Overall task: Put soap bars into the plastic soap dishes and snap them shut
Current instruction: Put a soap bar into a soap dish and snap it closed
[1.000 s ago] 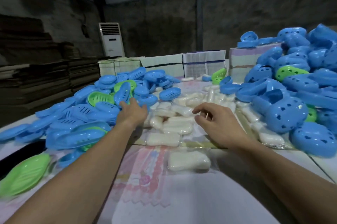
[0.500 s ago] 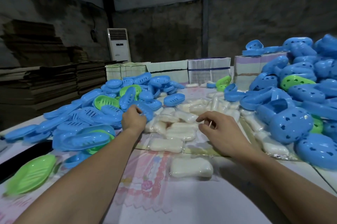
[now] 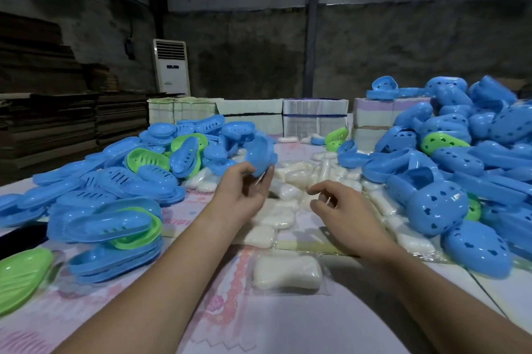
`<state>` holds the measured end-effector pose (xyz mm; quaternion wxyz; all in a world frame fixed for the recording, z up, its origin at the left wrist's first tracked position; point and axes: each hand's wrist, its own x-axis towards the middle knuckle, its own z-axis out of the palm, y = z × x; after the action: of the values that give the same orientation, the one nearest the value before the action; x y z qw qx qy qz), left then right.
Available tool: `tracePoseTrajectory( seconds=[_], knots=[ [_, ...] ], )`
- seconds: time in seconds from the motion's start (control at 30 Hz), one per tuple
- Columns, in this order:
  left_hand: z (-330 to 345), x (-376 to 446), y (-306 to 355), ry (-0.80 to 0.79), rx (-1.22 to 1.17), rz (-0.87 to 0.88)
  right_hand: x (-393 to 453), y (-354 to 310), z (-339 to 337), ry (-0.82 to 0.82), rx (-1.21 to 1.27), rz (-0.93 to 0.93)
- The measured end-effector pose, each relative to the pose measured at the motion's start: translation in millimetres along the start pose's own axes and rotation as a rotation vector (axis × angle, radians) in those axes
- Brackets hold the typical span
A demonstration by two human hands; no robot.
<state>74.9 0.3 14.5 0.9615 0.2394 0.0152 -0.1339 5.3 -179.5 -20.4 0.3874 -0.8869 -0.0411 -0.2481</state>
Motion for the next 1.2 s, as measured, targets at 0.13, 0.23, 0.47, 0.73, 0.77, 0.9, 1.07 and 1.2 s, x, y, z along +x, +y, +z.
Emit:
tracePoseTrajectory(
  seconds=[0.13, 0.23, 0.47, 0.73, 0.77, 0.9, 1.07, 1.2],
  knots=[
    [0, -13, 10, -0.11, 0.004, -0.092, 3, 6, 1, 0.018, -0.044, -0.007],
    [-1, -16, 0, -0.088, 0.079, -0.144, 5, 13, 3, 0.024, -0.158, 0.002],
    [-2, -19, -26, -0.157, 0.169, -0.262, 10, 31, 4, -0.185, -0.587, 0.133],
    [0, -20, -27, -0.12, 0.054, -0.291, 17, 42, 4, -0.215, -0.657, 0.23],
    [1, -21, -26, -0.133, 0.039, -0.287, 17, 43, 4, -0.232, -0.655, 0.237],
    [0, -23, -23, -0.153, 0.021, -0.255, 20, 45, 8, -0.223, -0.636, 0.235],
    [-1, -18, -22, -0.103, 0.01, -0.191, 19, 43, 8, -0.207, -0.694, 0.224],
    [-3, -18, -22, -0.071, 0.102, -0.147, 20, 40, 8, -0.13, -0.775, 0.173]
  ],
)
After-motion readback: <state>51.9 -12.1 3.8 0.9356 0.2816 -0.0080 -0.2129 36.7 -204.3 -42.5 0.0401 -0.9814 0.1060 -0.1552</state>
